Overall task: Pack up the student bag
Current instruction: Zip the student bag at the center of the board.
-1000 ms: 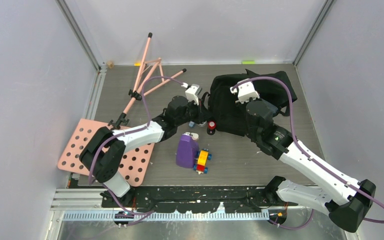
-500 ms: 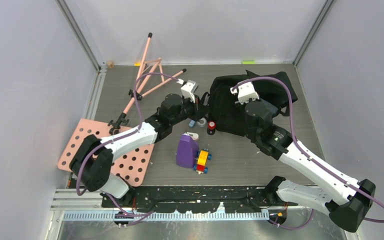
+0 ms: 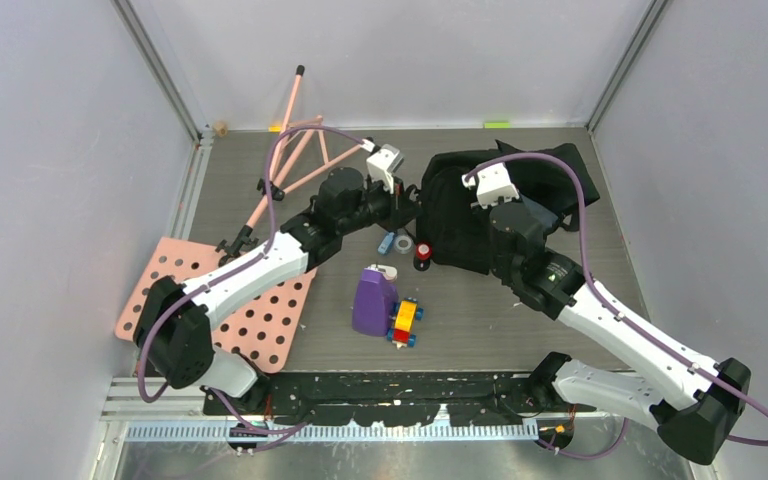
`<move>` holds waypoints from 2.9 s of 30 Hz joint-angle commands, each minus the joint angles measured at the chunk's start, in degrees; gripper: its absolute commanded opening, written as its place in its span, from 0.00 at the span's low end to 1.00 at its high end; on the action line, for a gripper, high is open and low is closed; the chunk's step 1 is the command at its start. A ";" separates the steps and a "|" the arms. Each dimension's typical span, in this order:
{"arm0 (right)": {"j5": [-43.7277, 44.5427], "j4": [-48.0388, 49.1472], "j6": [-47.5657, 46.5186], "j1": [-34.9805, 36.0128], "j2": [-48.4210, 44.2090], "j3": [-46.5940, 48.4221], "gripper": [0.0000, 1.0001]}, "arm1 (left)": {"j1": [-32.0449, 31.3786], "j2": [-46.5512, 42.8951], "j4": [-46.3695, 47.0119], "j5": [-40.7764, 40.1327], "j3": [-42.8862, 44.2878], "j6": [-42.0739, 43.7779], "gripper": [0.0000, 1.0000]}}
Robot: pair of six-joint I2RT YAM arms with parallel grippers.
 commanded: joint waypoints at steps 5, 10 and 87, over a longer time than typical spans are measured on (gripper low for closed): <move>1.20 0.36 1.69 -0.04 0.51 0.12 0.00 | 0.18 -1.46 4.78 6.48 12.32 1.82 0.00; 1.98 0.36 2.45 -0.07 -0.85 0.16 0.00 | 0.18 -1.65 1.75 4.87 14.33 5.54 0.00; -10.17 -6.97 43.75 -0.11 -20.42 3.86 0.99 | 9.02 -3.87 10.13 12.38 -1.47 -10.18 0.00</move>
